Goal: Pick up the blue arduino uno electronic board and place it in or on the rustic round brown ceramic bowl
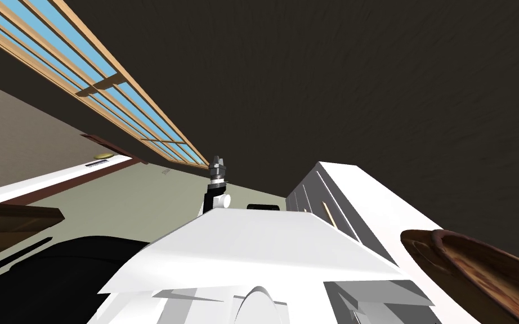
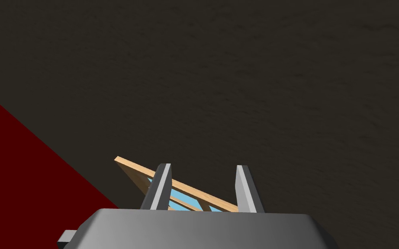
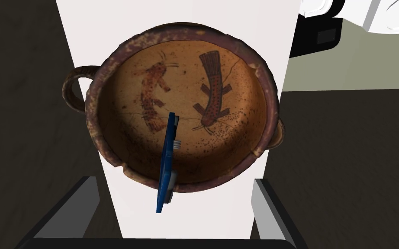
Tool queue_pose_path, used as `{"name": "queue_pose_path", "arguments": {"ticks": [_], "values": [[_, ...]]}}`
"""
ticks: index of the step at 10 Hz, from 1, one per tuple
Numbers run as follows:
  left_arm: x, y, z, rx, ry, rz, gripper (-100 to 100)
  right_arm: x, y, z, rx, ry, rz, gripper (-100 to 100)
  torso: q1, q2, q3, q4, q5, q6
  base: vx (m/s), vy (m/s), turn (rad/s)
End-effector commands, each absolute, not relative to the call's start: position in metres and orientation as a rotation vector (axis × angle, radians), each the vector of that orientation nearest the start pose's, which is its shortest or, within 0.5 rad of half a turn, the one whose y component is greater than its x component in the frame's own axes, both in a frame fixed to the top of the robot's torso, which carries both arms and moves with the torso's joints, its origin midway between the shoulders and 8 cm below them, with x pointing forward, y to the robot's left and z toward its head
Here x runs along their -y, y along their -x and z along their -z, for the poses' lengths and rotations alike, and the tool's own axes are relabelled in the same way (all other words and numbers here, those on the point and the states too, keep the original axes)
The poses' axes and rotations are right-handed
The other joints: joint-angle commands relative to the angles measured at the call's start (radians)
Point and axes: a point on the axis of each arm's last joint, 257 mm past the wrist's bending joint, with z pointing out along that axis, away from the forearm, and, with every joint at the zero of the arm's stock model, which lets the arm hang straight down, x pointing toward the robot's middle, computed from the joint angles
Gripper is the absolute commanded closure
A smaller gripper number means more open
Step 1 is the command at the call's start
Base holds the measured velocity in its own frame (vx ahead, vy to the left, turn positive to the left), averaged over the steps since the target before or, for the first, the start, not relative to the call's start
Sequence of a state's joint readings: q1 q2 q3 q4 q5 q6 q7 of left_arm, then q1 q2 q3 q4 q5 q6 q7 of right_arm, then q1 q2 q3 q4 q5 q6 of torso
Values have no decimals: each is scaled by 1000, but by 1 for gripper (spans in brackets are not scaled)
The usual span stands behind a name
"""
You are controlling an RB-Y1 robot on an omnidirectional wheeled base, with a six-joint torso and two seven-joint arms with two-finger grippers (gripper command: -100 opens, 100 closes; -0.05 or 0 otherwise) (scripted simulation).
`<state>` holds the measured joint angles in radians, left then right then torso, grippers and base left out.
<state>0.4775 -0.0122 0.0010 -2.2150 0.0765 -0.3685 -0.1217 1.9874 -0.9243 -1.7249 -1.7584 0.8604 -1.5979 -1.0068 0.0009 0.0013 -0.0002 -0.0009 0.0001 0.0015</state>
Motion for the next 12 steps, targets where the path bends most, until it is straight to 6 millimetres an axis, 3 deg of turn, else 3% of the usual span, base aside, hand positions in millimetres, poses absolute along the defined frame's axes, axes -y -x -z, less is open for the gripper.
{"name": "queue_pose_path", "arguments": {"ticks": [1, 5, 6, 7, 12], "values": [[-292, -376, 25, -716, 805, 1207, 0, 541, -5, -27, -2965, -350, -84, -100, 0, 0, 0, 0, 0, 0, -13, -28, 6], [-292, -376, 25, -716, 805, 1207, 0, 527, -9, -53, -2965, -350, -86, -100, 0, 0, 0, 0, 0, 0, -14, -36, 9], [-292, -376, 25, -716, 805, 1207, 0, 530, -8, -51, -2964, -349, -85, -100, 0, 0, 0, 0, 0, 0, -7, -16, 4], [-292, -376, 25, -716, 805, 1207, 0, 529, -8, -52, -2965, -350, -86, 0, 1, -1, 0, 0, 0, 0, 0, 0, 0], [-292, -376, 25, -716, 805, 1207, 0, 529, -8, -51, -2965, -350, -86, 0, 2, -1, -1, 0, 0, 0, 0, 0, 0]]}}
